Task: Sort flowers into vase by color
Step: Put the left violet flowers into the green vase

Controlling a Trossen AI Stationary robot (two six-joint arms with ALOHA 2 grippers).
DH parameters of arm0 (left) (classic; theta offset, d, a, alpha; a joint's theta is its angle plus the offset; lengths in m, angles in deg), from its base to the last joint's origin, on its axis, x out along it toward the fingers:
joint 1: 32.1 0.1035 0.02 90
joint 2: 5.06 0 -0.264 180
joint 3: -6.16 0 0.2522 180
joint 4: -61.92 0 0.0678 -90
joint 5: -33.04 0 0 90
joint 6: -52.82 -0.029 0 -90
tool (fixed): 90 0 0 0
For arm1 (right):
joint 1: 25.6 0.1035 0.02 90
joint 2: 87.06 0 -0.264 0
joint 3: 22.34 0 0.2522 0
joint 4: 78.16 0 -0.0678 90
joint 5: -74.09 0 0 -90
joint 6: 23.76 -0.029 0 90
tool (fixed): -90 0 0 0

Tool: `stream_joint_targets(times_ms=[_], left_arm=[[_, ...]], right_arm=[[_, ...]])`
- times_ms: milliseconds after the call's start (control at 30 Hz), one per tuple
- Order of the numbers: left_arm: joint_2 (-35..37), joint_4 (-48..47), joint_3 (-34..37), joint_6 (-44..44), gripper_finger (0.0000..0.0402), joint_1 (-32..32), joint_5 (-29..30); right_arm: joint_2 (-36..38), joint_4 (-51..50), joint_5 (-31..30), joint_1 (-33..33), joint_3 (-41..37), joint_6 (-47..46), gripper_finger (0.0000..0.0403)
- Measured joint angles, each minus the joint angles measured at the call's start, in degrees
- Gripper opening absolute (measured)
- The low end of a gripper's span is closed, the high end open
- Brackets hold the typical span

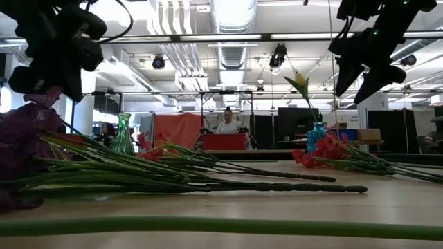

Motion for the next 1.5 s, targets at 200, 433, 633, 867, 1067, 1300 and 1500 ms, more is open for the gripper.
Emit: stream_joint_targets(times_ms=[200, 433, 633, 867, 1067, 1300, 1500], left_arm=[[-4.67, -0.63, 0.0, 3.44, 0.0, -2.55, -4.92], [-9.89, -0.64, 0.0, 6.61, 0.0, -4.67, -8.12], [-13.65, -5.39, 0.0, 10.36, 0.0002, -8.79, -8.45], [-14.58, -7.44, 0.0, 14.26, 0.0047, -12.26, -8.57], [-15.36, -12.79, 0.0, 15.53, 0.0116, -12.96, -11.11], [-19.16, -15.02, 0.42, 16.82, 0.0212, -13.4, -6.5], [-24.48, -13.99, 0.46, 15.8, 0.0248, -13.42, -7.43]], right_arm=[[0.0, -3.44, 1.78, 4.8, 0.0, -3.83, 0.0297], [-0.04, -4.55, 3.16, 9.61, 0.0, -7.22, 0.0292], [-0.07, -4.53, 2.79, 13.07, 0.0, -8.96, 0.0291], [-0.07, -4.51, 2.49, 15.86, 0.0, -9.94, 0.0292], [-0.09, -4.49, 2.47, 17.4, 0.0, -10.63, 0.0292], [-0.09, -4.47, 1.88, 17.71, 0.0, -10.52, 0.0292], [-0.09, -4.49, 1.86, 17.69, 0.0, -10.38, 0.0292]])
